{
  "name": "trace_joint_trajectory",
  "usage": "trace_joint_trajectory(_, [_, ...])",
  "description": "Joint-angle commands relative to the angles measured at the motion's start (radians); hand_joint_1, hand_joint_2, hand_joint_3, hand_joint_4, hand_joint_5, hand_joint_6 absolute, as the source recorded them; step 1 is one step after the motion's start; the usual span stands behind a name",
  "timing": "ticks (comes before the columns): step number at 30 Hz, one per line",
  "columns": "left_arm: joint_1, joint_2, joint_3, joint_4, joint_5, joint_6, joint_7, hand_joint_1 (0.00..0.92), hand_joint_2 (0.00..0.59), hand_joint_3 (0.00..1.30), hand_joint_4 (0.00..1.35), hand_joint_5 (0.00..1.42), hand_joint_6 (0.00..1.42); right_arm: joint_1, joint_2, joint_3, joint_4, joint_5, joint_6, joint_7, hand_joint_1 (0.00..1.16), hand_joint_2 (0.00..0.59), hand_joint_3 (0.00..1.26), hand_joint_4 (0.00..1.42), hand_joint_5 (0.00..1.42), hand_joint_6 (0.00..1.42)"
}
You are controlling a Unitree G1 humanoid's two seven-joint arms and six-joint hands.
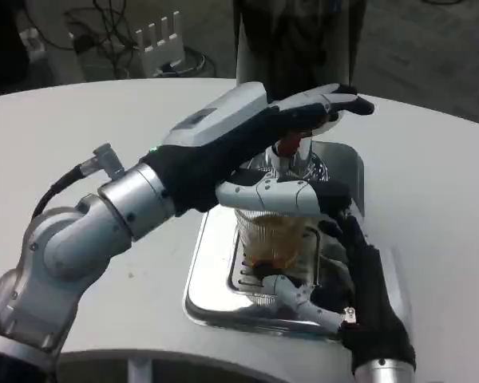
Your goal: Grasp the cup under the faucet to collect the drink, then remove the cup.
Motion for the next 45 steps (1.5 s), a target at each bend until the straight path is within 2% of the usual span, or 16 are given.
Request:
trace_joint_trajectory(1, [0.0, 0.002, -0.025, 0.009, 0.031, 0.012, -0.018, 0.0, 0.0, 0.21, 0.07, 0.16, 0.11, -0.042, 0.027, 0.015, 0.054, -0.016, -0.028, -0.021, 0.84, 0.136, 0.09, 0.16, 0.21, 0.27])
trace_joint_trajectory(12, [0.009, 0.013, -0.02, 0.016, 0.03, 0.012, -0.016, 0.0, 0.0, 0.21, 0.07, 0.16, 0.12, -0.179, 0.045, -0.017, 0.194, -0.016, -0.034, -0.094, 0.84, 0.136, 0.09, 0.16, 0.2, 0.27])
trace_joint_trajectory(17, [0.004, 0.013, -0.018, 0.025, 0.03, 0.012, -0.013, 0.0, 0.0, 0.21, 0.07, 0.16, 0.12, -0.2, 0.062, -0.013, 0.225, -0.024, -0.034, -0.117, 0.84, 0.136, 0.09, 0.16, 0.19, 0.27])
trace_joint_trajectory(29, [-0.011, 0.004, -0.021, 0.059, 0.03, 0.001, -0.005, 0.0, 0.0, 0.22, 0.07, 0.17, 0.12, -0.263, 0.079, -0.012, 0.311, -0.02, -0.042, -0.148, 0.84, 0.136, 0.1, 0.16, 0.19, 0.27])
trace_joint_trajectory(35, [-0.018, 0.008, -0.019, 0.067, 0.028, -0.003, -0.008, 0.0, 0.0, 0.22, 0.07, 0.17, 0.12, -0.274, 0.084, -0.007, 0.351, -0.029, -0.043, -0.186, 0.84, 0.136, 0.12, 0.18, 0.21, 0.28])
trace_joint_trajectory(41, [-0.016, 0.016, -0.015, 0.085, 0.026, -0.009, -0.008, 0.0, 0.0, 0.22, 0.07, 0.17, 0.12, -0.307, 0.083, -0.011, 0.379, -0.022, -0.033, -0.193, 0.85, 0.148, 0.24, 0.4, 0.46, 0.41])
trace_joint_trajectory(45, [-0.012, 0.009, -0.01, 0.094, 0.001, -0.005, -0.017, 0.0, 0.0, 0.22, 0.07, 0.17, 0.12, -0.328, 0.083, -0.019, 0.393, -0.026, -0.03, -0.211, 0.87, 0.156, 0.41, 0.52, 0.59, 0.5])
